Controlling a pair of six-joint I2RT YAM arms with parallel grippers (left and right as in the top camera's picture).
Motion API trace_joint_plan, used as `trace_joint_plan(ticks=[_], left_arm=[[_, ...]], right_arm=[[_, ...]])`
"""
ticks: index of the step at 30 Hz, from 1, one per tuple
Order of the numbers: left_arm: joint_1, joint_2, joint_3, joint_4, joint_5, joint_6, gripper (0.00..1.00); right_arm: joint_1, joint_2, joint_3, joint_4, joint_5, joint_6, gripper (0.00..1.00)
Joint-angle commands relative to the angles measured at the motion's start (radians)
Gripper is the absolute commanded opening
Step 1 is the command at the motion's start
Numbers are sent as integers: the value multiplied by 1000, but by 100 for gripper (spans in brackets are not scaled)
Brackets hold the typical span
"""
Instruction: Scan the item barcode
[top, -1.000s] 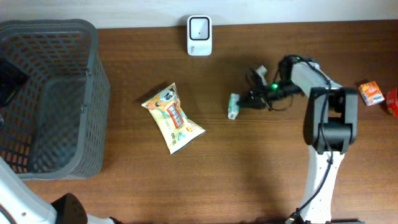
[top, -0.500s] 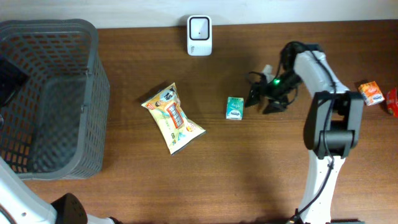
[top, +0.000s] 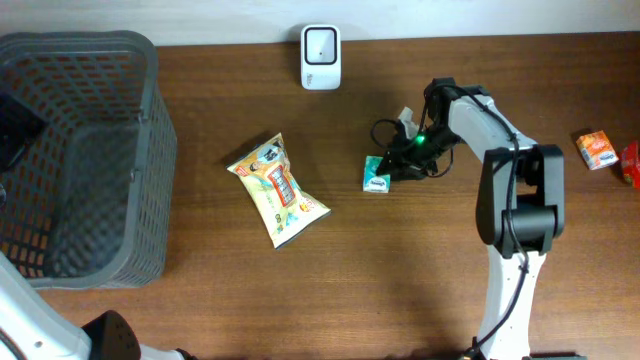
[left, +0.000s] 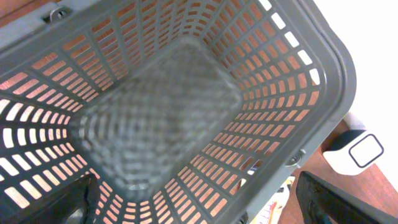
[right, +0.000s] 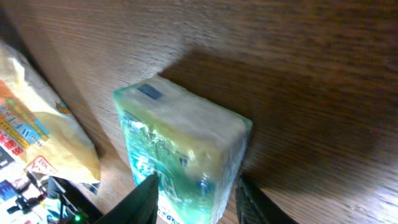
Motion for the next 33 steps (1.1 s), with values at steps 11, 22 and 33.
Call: trace_joint_plan(ticks=[11,22,33], left_arm=[[3,2,1,0,0,-6,99],[3,2,1,0,0,-6,99],[3,2,1,0,0,-6,99]], right_arm=[[23,-4,-40,20,-842,-175,4],[93,-4,-6,231,-901,-395,4],[92,-4,9,331,-900,-388,4]])
